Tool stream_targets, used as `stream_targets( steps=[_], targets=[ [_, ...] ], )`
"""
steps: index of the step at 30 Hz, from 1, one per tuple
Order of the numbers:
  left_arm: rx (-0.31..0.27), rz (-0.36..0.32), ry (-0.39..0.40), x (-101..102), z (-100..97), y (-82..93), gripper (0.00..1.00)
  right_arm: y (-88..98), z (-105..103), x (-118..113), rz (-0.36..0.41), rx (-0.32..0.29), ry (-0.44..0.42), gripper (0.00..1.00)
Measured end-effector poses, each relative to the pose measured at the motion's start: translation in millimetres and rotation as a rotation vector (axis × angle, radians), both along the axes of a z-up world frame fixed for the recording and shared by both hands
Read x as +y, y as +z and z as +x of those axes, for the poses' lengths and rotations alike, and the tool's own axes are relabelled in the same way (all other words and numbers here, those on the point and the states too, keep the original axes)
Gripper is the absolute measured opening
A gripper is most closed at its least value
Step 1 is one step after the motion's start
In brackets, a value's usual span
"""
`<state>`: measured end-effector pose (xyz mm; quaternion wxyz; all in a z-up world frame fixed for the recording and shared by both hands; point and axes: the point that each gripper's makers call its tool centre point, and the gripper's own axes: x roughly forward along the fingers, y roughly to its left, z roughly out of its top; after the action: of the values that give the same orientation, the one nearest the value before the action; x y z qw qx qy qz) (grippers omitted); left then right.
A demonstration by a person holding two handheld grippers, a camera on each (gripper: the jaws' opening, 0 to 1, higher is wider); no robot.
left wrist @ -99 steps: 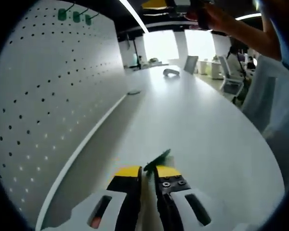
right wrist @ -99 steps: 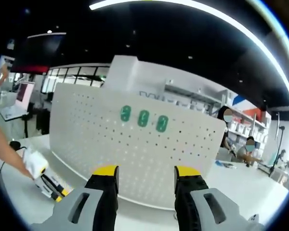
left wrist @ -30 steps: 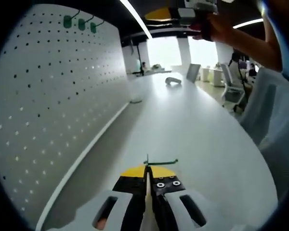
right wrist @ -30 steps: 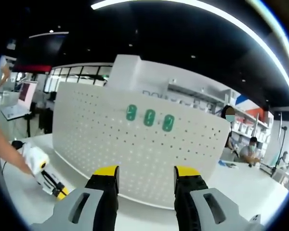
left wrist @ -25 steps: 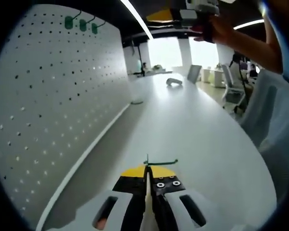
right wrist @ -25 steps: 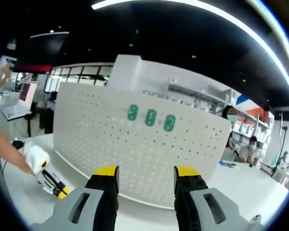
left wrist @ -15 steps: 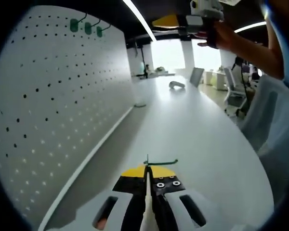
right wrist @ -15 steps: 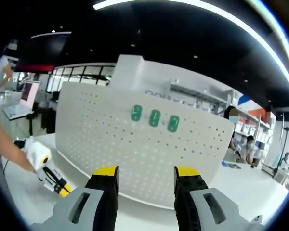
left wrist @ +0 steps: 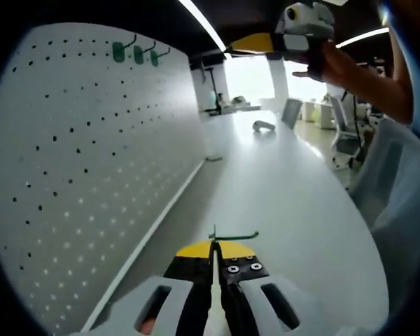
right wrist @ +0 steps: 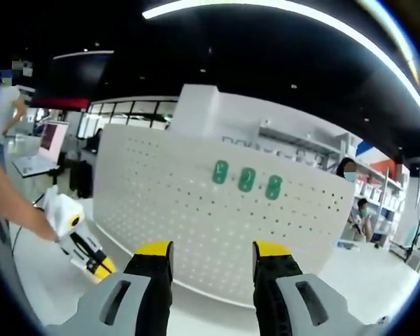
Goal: Insert the hook assembly into the mounting plate slot until the hook locks in place.
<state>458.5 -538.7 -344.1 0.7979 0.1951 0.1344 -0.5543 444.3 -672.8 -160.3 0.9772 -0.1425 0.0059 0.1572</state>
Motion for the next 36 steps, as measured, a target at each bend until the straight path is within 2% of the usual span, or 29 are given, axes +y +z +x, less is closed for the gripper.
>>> stream_targets(
  steps=[9, 17, 24, 36],
  targets=[
    [-0.023, -0.004, 0.036, 16.0, -0.1, 27.8, 0.02, 7.3, -5.7, 25.5, -0.003, -0.018, 0.058, 0.45],
    [-0.038, -0.021, 0.057, 23.7, -3.3, 56.4, 0.02, 6.3, -12.7, 48.3, -0.007, -0.015, 0.114, 0.45],
    [-0.045, -0.022, 0.082, 32.9, -9.1, 74.1, 0.02, -0.3, -23.3, 75.6, -0.020, -0.003, 0.181, 0.45],
    [-0.040, -0.019, 0.129, 39.9, -16.5, 91.5, 0.01, -20.9, -36.7, 101.9, -0.043, 0.028, 0.258, 0.45]
  ],
)
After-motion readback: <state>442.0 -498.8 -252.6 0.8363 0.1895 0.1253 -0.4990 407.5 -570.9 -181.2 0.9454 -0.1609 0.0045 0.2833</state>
